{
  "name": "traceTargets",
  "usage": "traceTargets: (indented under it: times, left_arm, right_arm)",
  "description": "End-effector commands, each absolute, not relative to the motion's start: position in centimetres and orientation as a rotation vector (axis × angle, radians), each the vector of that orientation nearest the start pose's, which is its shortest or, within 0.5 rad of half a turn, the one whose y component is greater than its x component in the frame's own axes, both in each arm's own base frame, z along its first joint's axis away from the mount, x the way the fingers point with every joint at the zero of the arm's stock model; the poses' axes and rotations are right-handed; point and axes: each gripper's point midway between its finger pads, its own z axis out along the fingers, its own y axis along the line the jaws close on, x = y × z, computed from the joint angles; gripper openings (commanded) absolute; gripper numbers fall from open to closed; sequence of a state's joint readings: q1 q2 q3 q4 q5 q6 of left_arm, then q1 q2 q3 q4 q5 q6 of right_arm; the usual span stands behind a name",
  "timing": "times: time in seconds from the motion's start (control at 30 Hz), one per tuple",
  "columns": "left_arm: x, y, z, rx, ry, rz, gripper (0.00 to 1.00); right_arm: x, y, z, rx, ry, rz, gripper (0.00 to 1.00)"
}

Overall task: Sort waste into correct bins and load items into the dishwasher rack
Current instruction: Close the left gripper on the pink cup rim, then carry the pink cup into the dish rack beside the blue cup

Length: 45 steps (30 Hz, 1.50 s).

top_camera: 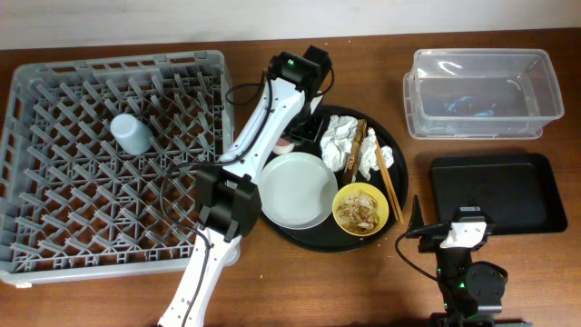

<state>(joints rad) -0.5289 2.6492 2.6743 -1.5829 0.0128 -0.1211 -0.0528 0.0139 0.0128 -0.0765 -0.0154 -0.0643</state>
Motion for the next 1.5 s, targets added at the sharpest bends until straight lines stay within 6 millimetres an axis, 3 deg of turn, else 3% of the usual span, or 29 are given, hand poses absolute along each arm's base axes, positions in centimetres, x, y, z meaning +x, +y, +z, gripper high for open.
traceTargets:
  times: [0.0, 0.1, 0.23, 0.37, 0.5, 0.67, 0.73, 0.9, 1.03, 1.23, 1.33, 1.47]
  left_arm:
    - [42.7, -25.7, 5.9, 0.641, 3.073, -0.044, 0.01]
    - [43.1, -26.0, 8.5, 0.611, 3.024, -0.072, 0.01]
    - [44.1, -24.9, 14.1, 0.534, 2.92, -0.119, 0.01]
    - [45.6, -21.0, 19.8, 0.324, 2.821, -0.143, 0.01]
    - [46.8, -14.7, 24.9, 0.052, 2.737, -0.205, 0.01]
    - [46.2, -9.0, 30.1, -0.106, 2.644, -0.493, 0.01]
    - [45.4, -6.6, 31.4, -0.134, 2.623, -0.514, 0.01]
    - [41.5, -1.2, 30.4, -0.325, 2.709, -0.461, 0.01]
    - [39.3, 2.1, 26.6, -0.488, 2.813, -0.488, 0.01]
    - [40.1, 1.1, 23.9, -0.351, 2.664, -1.092, 0.01]
    - [40.1, 1.9, 21.8, -0.422, 2.614, -1.213, 0.01]
    - [39.2, 3.3, 18.7, -0.505, 2.619, -1.247, 0.01]
  right_arm:
    - [24.6, -1.4, 15.5, -0.014, 1.652, -0.094, 0.99]
    - [24.6, -1.4, 15.5, -0.014, 1.652, -0.094, 0.99]
    - [24.6, -1.4, 15.5, -0.014, 1.652, -0.094, 0.99]
    - [24.6, -1.4, 15.5, -0.014, 1.652, -0.094, 0.98]
    - [24.6, -1.4, 15.5, -0.014, 1.652, -0.094, 0.99]
    - [24.6, -1.4, 15.5, -0.014, 1.652, -0.094, 0.99]
    - [24.6, -1.4, 15.5, -0.014, 1.652, -0.094, 0.99]
    - [24.6, -1.4, 15.5, -0.014, 1.652, -0.094, 0.99]
    - [24.6, -1.4, 15.5, -0.014, 1.652, -0.094, 0.99]
    - [24.6, -1.4, 15.5, -0.014, 1.652, -0.094, 0.98]
    - [24.6, -1.4, 15.5, -0.014, 1.652, -0.094, 0.99]
    - [24.6, -1.4, 15.5, -0.014, 1.652, -0.094, 0.99]
